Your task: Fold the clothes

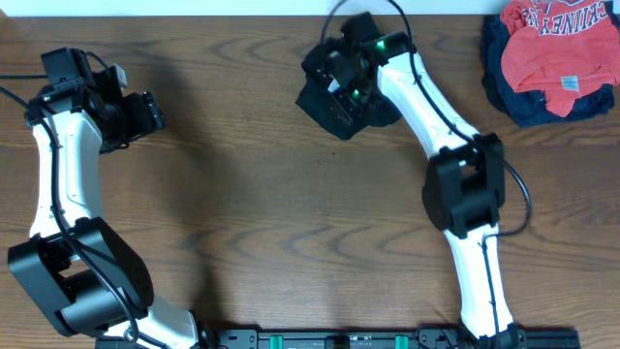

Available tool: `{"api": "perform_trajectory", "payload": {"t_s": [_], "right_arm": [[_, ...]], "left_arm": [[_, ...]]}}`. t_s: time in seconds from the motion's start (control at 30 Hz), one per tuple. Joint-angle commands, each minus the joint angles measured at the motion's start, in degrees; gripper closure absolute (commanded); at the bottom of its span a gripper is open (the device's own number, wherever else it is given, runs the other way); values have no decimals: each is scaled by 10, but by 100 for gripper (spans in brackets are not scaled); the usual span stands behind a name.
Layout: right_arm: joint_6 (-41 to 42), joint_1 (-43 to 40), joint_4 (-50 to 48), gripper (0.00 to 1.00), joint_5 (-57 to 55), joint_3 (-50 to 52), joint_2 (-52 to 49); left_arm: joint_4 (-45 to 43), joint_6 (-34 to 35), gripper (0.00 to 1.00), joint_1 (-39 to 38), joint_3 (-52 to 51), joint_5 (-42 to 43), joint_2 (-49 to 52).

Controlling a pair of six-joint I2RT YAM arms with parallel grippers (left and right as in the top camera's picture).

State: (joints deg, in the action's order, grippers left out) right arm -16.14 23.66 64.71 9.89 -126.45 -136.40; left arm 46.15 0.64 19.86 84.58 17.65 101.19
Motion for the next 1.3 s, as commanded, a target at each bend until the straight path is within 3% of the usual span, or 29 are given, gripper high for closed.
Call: {"api": "perform_trajectory", "payload": {"t_s": [0.0,0.1,0.23,0.4,0.83,1.17,1.27], "right_arm": [[-62,26,0,33,-64,-2,59],[-98,40,-2,13,-98,-1,54],[-94,55,-24,3,-161,-1,21],[-40,66,-67,1,-226,-1,-28],[-41,71,-121,1,-212,-1,-82],[-16,93,-111,16,-189,-1,-133],[9,97,-116,34,-201,-1,-133]], "left_arm": [[3,5,20,0,-1,-3,-14],[3,5,20,0,-1,-3,-14],[3,5,20,0,-1,-3,-14],[8,5,20,0,-1,-3,-14],[14,5,20,0,-1,-3,-14],[16,4,20,0,-1,-3,-14],[16,4,20,0,-1,-3,-14]]}}
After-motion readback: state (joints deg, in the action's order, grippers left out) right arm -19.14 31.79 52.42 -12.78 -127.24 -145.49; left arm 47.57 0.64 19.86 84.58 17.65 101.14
